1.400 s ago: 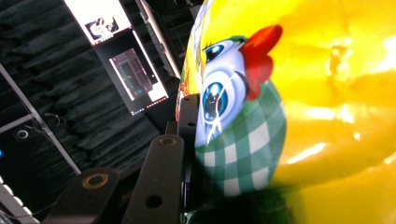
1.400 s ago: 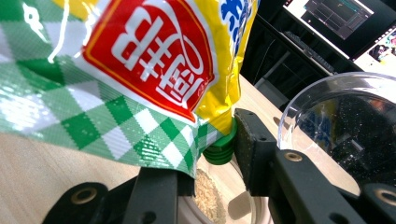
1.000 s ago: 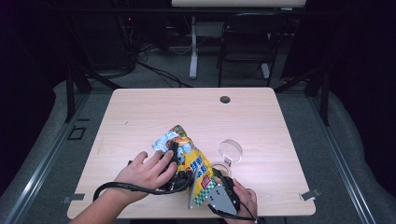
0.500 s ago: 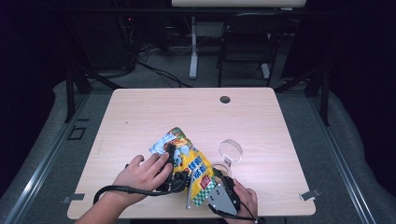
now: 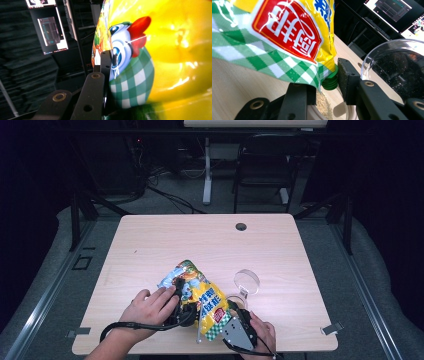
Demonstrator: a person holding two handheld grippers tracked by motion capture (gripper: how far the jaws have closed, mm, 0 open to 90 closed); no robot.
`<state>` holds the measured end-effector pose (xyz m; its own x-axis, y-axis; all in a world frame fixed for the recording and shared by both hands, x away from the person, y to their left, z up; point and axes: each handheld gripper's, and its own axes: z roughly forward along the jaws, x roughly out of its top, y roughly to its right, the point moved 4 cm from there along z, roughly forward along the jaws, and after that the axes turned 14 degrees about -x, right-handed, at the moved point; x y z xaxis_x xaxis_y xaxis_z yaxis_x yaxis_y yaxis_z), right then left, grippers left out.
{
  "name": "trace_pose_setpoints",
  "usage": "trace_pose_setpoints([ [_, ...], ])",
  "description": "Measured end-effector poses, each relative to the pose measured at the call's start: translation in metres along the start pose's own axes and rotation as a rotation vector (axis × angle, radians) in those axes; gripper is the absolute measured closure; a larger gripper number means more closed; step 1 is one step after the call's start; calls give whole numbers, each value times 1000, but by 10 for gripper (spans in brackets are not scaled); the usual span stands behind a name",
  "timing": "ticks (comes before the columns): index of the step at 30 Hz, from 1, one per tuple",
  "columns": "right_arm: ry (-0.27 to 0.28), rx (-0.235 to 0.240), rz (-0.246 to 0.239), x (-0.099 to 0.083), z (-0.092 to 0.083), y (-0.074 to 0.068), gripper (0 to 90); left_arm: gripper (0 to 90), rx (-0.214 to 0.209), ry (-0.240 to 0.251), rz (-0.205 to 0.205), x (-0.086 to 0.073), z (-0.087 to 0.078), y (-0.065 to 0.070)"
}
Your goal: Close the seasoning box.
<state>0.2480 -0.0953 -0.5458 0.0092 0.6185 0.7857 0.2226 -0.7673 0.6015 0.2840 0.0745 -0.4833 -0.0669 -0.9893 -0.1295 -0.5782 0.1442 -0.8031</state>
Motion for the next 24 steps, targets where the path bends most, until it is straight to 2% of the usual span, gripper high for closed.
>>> trace_pose_setpoints([
  [1,-4,1,0,0,0,0,699,848,11,17,-12,0,1,1],
  [2,-3,1,2,0,0,1,699,849,-7,9,-20,-1,1,1],
  [4,4,-1,6,0,0,1,699,850,-18,22,-44,-2,2,2],
  [9,12,-1,7,1,0,1,697,852,-29,48,-90,-4,5,6],
  [15,15,-3,2,1,-1,1,695,856,-42,58,-111,-5,5,8],
  [19,16,-2,1,1,-1,1,693,857,-49,57,-108,-6,6,8],
  [20,16,-1,3,1,-1,1,692,857,-55,68,-128,-6,6,9],
  [24,16,-2,8,0,-1,2,685,858,-66,71,-137,-6,8,10],
])
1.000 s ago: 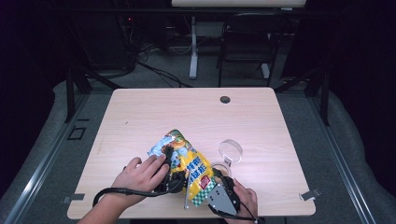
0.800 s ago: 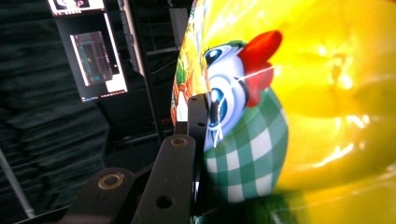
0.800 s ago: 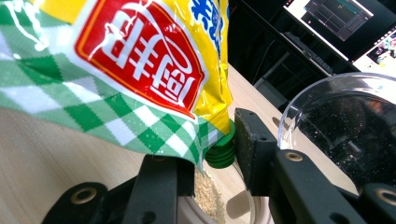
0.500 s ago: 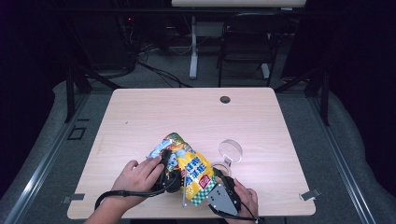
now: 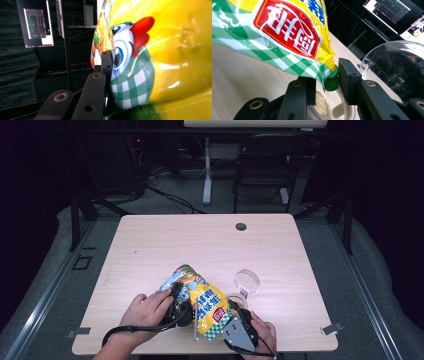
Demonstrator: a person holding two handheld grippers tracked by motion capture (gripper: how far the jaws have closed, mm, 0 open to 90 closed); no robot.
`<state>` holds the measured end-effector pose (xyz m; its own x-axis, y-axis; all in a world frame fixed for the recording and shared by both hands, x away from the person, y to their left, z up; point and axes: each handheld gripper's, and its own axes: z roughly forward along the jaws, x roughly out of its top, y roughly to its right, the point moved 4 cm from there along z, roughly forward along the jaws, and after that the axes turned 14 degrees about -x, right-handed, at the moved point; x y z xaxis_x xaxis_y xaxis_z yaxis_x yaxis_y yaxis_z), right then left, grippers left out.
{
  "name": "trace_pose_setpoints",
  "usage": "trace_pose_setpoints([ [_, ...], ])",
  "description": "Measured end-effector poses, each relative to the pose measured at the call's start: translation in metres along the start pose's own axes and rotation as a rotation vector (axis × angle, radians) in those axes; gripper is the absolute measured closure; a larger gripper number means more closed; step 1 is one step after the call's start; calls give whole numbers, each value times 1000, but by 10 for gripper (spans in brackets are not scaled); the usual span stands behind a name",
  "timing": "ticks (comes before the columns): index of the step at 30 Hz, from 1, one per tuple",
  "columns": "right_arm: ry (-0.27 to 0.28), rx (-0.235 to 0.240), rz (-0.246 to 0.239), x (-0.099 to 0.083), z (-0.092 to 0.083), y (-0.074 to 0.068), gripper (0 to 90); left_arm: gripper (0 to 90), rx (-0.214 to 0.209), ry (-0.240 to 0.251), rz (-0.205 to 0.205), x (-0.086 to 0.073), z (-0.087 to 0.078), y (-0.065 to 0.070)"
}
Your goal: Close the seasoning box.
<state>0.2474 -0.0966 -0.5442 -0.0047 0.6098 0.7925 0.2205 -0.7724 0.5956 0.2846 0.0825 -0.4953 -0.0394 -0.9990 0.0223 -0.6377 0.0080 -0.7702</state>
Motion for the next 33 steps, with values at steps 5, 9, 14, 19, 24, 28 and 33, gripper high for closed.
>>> trace_pose_setpoints([
  [5,2,-2,4,0,0,2,676,859,-11,20,-25,0,2,2],
  [9,5,-6,12,0,-1,3,672,859,-30,42,-61,-1,4,4],
  [14,7,-5,13,-1,-1,4,668,861,-46,45,-78,-2,5,5],
  [19,7,-3,13,-2,0,4,665,863,-63,55,-97,-3,6,8],
  [24,7,-8,17,-2,-1,5,664,866,-76,65,-121,-4,7,9],
  [28,6,-7,16,-1,-1,6,664,866,-90,84,-148,-5,9,11],
  [33,7,-9,12,0,-1,6,663,866,-108,100,-178,-7,11,15],
])
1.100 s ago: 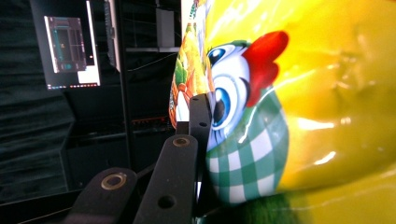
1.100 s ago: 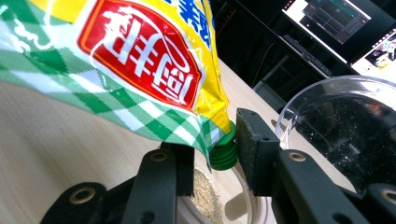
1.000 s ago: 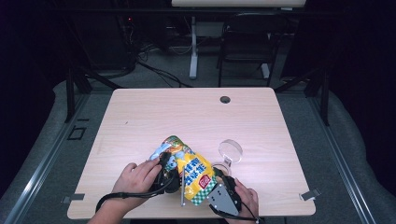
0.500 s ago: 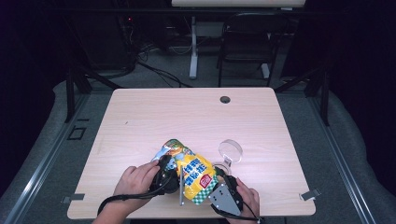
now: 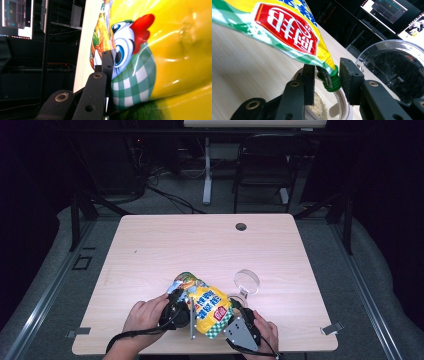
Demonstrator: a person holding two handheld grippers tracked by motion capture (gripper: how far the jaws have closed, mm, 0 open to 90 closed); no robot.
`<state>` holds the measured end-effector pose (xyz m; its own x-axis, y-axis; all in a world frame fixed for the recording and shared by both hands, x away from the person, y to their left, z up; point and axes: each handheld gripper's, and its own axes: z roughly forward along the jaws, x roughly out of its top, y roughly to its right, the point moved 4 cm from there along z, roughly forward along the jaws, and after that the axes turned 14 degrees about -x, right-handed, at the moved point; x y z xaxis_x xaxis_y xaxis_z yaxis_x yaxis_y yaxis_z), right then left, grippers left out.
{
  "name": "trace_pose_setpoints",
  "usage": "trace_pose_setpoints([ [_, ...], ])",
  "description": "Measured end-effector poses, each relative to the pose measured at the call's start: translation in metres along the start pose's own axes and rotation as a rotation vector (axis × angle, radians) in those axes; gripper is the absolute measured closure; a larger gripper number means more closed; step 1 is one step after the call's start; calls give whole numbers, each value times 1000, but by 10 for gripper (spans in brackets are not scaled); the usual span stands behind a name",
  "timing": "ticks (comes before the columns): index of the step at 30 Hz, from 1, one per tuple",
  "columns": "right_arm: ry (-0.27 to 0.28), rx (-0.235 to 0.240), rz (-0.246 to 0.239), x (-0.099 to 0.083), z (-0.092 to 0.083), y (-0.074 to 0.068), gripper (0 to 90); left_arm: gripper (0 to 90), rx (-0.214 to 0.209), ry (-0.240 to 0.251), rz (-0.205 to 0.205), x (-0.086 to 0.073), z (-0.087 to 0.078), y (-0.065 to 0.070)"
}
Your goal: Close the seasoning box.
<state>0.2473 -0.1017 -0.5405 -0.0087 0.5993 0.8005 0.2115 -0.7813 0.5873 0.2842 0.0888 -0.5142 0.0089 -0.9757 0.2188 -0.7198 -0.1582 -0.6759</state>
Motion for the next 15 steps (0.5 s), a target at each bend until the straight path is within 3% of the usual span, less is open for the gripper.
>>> trace_pose_setpoints([
  [15,7,-9,-9,3,0,1,647,870,-27,49,-69,-6,7,6],
])
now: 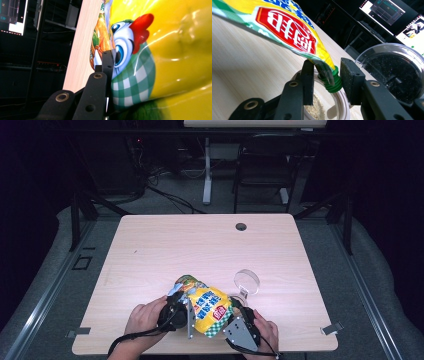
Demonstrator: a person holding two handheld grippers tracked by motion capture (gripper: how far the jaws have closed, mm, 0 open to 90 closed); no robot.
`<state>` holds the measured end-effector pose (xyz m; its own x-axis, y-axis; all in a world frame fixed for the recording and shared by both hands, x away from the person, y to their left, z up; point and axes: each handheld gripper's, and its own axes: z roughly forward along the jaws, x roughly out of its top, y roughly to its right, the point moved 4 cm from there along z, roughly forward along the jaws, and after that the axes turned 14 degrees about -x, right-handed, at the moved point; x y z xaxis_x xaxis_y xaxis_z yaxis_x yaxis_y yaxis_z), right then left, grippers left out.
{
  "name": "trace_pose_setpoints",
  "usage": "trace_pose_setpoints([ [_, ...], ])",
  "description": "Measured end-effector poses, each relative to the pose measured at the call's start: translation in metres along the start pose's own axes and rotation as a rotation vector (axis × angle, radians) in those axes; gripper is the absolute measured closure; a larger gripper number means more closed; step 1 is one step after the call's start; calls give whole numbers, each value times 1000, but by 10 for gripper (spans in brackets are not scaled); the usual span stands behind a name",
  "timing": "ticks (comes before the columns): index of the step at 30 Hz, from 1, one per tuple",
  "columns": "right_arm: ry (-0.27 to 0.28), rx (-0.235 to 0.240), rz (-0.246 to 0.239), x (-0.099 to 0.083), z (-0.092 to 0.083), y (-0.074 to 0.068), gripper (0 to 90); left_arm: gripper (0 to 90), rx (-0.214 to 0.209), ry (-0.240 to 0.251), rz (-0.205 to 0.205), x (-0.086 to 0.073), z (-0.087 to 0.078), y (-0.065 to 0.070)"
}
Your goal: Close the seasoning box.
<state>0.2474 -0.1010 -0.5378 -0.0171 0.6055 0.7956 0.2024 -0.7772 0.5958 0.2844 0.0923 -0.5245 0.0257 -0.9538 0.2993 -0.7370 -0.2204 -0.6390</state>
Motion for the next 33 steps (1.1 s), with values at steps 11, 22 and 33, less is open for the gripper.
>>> trace_pose_setpoints([
  [11,-11,3,19,-3,2,2,556,874,-44,42,-60,-5,7,7],
  [22,-4,-4,34,-5,1,5,535,878,-123,114,-140,-6,11,12],
  [33,2,-7,41,-5,0,7,527,877,-190,154,-193,-9,17,16],
])
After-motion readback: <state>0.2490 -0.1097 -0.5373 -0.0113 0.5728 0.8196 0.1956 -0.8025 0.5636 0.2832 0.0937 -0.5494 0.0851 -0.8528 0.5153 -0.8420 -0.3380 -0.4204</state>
